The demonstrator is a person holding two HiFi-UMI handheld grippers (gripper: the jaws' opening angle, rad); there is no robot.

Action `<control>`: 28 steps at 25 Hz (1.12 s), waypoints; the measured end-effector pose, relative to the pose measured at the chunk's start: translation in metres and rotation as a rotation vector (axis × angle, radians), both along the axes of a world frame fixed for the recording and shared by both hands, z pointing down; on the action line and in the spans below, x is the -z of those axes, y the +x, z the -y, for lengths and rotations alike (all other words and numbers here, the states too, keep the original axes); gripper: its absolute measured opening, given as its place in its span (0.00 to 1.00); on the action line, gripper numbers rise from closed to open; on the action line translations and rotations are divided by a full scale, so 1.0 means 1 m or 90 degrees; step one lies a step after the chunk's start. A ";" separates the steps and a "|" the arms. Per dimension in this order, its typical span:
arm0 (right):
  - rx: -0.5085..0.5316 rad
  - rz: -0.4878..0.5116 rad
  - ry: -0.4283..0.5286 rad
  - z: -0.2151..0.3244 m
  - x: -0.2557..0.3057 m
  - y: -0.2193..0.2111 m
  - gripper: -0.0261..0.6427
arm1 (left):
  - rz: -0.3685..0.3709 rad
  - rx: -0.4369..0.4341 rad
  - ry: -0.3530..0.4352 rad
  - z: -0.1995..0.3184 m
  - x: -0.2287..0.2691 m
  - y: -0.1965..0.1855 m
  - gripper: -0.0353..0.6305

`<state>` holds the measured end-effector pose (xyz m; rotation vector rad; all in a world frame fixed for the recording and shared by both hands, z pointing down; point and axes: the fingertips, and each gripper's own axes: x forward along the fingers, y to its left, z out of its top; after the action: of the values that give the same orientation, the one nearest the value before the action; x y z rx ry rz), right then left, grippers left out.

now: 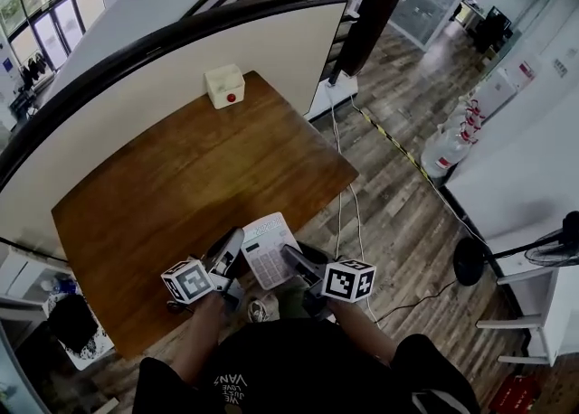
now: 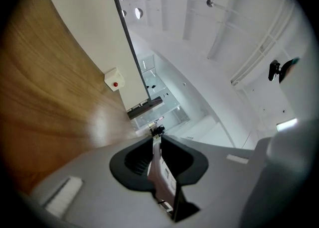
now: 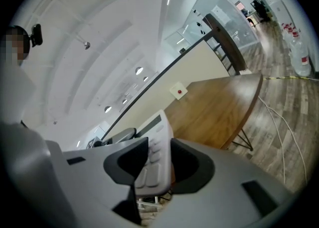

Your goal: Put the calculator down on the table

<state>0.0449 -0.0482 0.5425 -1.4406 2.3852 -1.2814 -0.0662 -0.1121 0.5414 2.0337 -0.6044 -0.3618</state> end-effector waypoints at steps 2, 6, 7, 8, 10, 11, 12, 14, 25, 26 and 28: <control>0.017 -0.001 -0.003 0.014 -0.002 0.002 0.26 | 0.005 0.013 -0.003 0.011 -0.001 0.001 0.14; 0.051 -0.003 -0.004 0.044 -0.004 0.013 0.26 | 0.019 0.042 -0.004 0.034 0.000 0.010 0.14; 0.060 -0.003 -0.006 0.051 -0.005 0.015 0.26 | 0.023 0.048 -0.007 0.040 -0.001 0.013 0.14; 0.071 -0.003 -0.009 0.058 -0.006 0.018 0.26 | 0.026 0.055 -0.010 0.045 -0.002 0.015 0.14; 0.093 -0.004 -0.015 0.073 -0.007 0.022 0.26 | 0.033 0.066 -0.012 0.057 -0.003 0.019 0.14; 0.105 -0.005 -0.017 0.081 -0.008 0.025 0.26 | 0.036 0.071 -0.012 0.063 -0.003 0.021 0.14; 0.116 -0.006 -0.019 0.089 -0.009 0.026 0.26 | 0.040 0.076 -0.013 0.069 -0.004 0.022 0.14; 0.137 -0.011 -0.021 0.106 -0.010 0.029 0.26 | 0.051 0.086 -0.016 0.083 -0.007 0.024 0.14; 0.199 -0.025 -0.035 0.195 -0.038 0.051 0.26 | 0.117 0.122 -0.007 0.164 -0.033 0.045 0.14; 0.200 -0.027 -0.034 0.203 -0.041 0.053 0.26 | 0.122 0.125 -0.005 0.172 -0.036 0.047 0.14; 0.204 -0.031 -0.033 0.219 -0.047 0.056 0.26 | 0.135 0.129 0.000 0.187 -0.041 0.052 0.14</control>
<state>0.1014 -0.2676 0.5898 -1.1448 2.7200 -1.3937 -0.0146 -0.2995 0.5827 2.0300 -0.9460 -0.2649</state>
